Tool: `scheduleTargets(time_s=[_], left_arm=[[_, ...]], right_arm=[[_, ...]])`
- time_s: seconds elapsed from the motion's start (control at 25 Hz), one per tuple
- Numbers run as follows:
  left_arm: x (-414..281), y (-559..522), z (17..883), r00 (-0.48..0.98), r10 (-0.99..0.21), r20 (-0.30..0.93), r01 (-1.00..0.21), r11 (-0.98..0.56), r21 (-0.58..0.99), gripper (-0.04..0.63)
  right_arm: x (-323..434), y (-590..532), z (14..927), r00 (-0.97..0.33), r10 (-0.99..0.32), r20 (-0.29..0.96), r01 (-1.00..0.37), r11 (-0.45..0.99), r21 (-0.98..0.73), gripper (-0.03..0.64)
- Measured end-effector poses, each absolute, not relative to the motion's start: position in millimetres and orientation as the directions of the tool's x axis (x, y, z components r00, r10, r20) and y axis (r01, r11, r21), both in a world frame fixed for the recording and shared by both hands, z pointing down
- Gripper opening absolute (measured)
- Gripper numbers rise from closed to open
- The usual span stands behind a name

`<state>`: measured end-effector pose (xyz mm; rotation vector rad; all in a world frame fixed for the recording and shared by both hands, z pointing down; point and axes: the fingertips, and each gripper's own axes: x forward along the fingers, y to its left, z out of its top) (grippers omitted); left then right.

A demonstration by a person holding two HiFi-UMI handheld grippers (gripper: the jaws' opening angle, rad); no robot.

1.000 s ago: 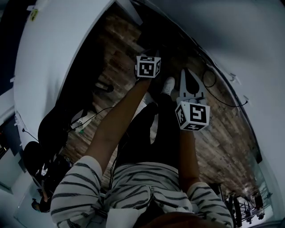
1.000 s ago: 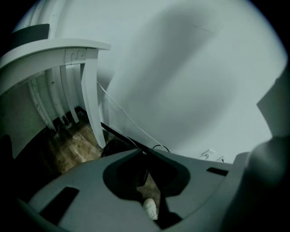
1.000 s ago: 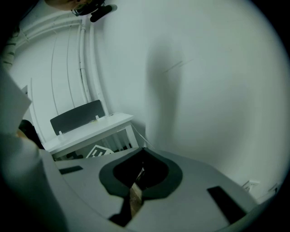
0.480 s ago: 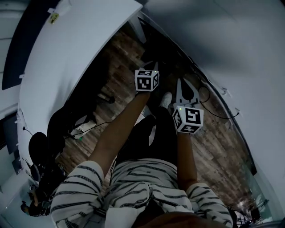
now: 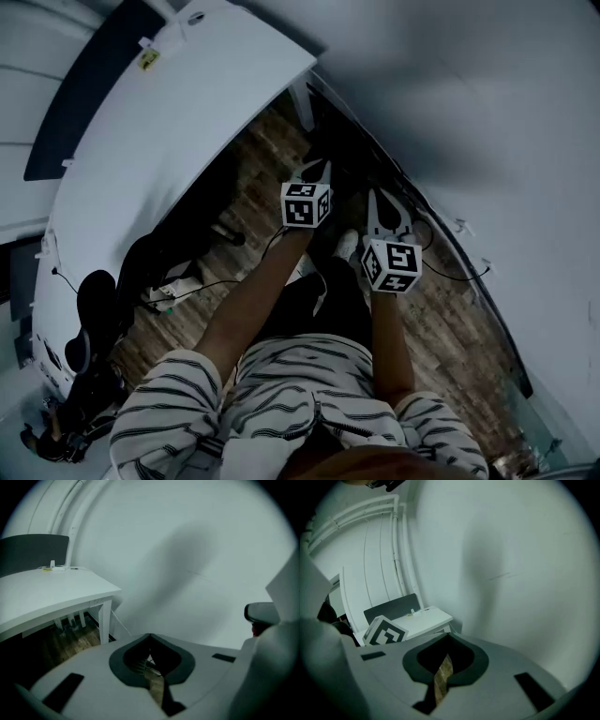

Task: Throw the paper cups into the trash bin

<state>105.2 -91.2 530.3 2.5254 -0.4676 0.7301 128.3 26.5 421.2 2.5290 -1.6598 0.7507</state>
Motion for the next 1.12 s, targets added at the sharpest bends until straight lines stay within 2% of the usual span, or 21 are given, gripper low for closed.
scheduleTargets(time_s=[0.32, 1.12], left_arm=[[87.9, -89.8, 464.0, 0.842, -0.217, 0.494, -0.431, -0.821, 0.375, 0.023], [39.5, -85.0, 328.2, 0.899, -0.305, 0.313, -0.394, -0.875, 0.28, 0.023]], right_arm=[[116.2, 14.6, 373.1, 0.299, -0.884, 0.359, -0.889, -0.395, -0.233, 0.009], [87.2, 0.4, 281.7, 0.245, -0.938, 0.243, -0.939, -0.293, -0.183, 0.009]])
